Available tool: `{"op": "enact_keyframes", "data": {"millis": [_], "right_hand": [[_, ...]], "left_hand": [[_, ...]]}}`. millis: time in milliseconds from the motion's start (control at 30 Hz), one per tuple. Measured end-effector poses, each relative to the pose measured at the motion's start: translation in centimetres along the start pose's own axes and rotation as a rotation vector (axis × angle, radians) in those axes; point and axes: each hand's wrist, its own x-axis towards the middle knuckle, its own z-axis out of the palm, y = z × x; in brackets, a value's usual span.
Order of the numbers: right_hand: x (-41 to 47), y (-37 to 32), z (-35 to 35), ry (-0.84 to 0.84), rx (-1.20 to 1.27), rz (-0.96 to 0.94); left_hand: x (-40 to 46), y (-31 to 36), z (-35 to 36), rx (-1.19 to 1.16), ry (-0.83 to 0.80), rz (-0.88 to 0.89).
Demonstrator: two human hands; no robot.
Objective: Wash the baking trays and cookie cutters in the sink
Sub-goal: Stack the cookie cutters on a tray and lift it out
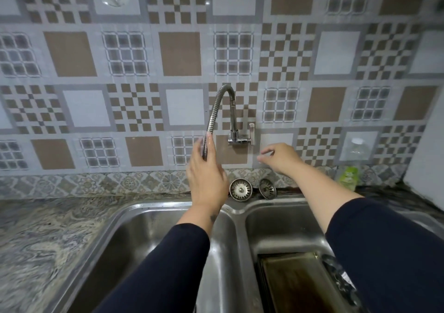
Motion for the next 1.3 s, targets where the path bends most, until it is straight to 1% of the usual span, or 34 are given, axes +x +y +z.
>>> {"op": "enact_keyframes", "data": {"millis": [33, 100, 167, 233, 367, 500, 600, 700, 767, 867, 1000, 1167, 1300], "right_hand": [[-0.9, 0.1, -0.3, -0.021, -0.017, 0.002], [-3.0, 0.6, -1.2, -0.052, -0.081, 0.006], [-5.4, 1.5, -2.5, -0.072, -0.155, 0.028], [-7.7, 3.2, -3.9, -0.097, -0.188, 0.075], [-11.7, 8.1, -6.2, -0.128, -0.240, 0.194], [-14.8, 13.9, -7.0, -0.157, -0.269, 0.326], [-16.5, 17.7, -6.7, -0.200, -0.271, 0.400], [-17.2, 21.5, -5.7, -0.286, -0.285, 0.452], [-17.1, 24.0, -4.7, -0.345, -0.269, 0.480], [-16.5, 27.5, -2.5, -0.416, -0.225, 0.519], [-14.7, 31.9, 1.3, -0.454, -0.157, 0.542], [-12.3, 35.9, 5.9, -0.464, -0.151, 0.567], [-11.5, 37.5, 8.1, -0.483, -0.169, 0.550]], "left_hand": [[-0.1, 0.5, -0.2, 0.098, 0.047, 0.052], [-0.4, 2.1, -0.6, 0.164, 0.070, 0.197], [-1.1, 3.9, -0.4, 0.141, 0.006, 0.306], [-2.2, 5.7, 0.6, 0.075, -0.121, 0.357], [-5.2, 9.3, 4.3, -0.024, -0.443, 0.357], [-9.2, 11.9, 9.5, -0.104, -0.788, 0.297], [-12.0, 13.2, 13.3, -0.073, -0.950, 0.293], [-14.5, 13.7, 16.9, -0.034, -1.072, 0.225], [-15.8, 13.7, 19.3, 0.015, -1.143, 0.217], [-17.3, 13.7, 22.6, 0.074, -1.231, 0.192], [-18.5, 13.5, 26.9, 0.179, -1.277, 0.216], [-18.2, 12.6, 31.8, 0.377, -1.295, 0.319], [-18.6, 12.3, 34.2, 0.590, -1.299, 0.459]]}}
